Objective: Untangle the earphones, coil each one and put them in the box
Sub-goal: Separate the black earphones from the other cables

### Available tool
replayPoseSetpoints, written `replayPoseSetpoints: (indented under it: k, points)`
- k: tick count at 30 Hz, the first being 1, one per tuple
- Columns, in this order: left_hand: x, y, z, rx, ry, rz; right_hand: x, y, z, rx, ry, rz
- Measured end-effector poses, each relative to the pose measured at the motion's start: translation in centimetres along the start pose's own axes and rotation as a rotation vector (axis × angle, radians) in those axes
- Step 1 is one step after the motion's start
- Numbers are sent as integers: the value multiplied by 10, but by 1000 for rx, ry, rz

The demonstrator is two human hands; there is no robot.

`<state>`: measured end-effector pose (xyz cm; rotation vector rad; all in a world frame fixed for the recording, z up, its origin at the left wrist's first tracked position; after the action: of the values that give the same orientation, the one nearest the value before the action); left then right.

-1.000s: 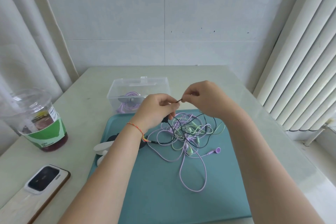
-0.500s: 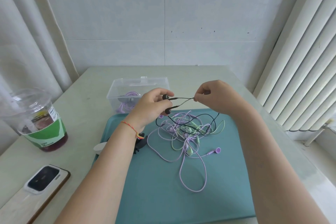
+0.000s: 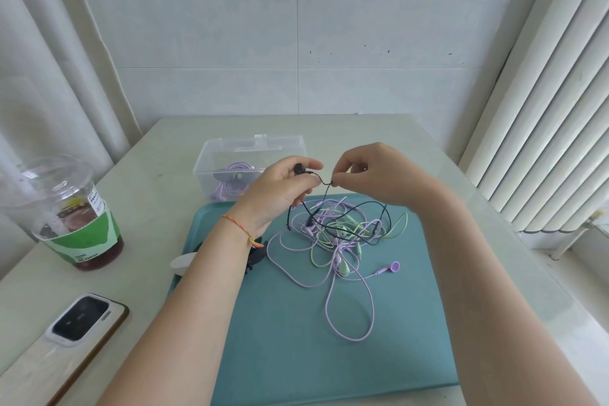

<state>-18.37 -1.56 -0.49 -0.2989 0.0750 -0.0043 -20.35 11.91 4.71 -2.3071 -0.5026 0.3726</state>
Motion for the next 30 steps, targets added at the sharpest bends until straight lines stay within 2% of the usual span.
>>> replayPoseSetpoints:
  k: [3, 7, 12, 15, 19, 22, 25, 27, 30]
  points:
    - [3, 5, 2, -40, 31, -74, -1, -4, 1, -25, 0, 45]
    - [3, 7, 2, -42, 55, -104, -2, -28, 9, -4, 24, 260]
    - [0, -6, 0, 29, 41, 16, 0, -25, 5, -28, 9, 223]
    - [-1, -21, -2, 142, 12, 156, 3, -44, 7, -44, 28, 369]
    - [1, -29, -1, 211, 3, 241, 7, -60, 35, 156, 173, 477]
    - [1, -25, 4, 285, 23, 200, 4, -52, 57, 304, 299, 374]
    - [1, -17, 10, 377, 41, 146, -5, -35, 48, 347, 229, 264]
    - [2, -12, 13, 430, 54, 124, -7, -23, 26, 264, 121, 212]
    - [2, -9, 17, 529, 75, 101, -4, 10, -4, -37, 34, 23]
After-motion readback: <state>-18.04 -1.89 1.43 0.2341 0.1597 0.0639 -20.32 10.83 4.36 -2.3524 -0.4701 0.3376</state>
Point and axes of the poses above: each hand's wrist, its own x-axis away from the middle knuckle, its own y-axis out of the palm, z = x × y, the point moved 10 cm from there along -x, towards the middle knuckle, and after that the axes turned 7 degrees about -x, right-handed, at the moved point
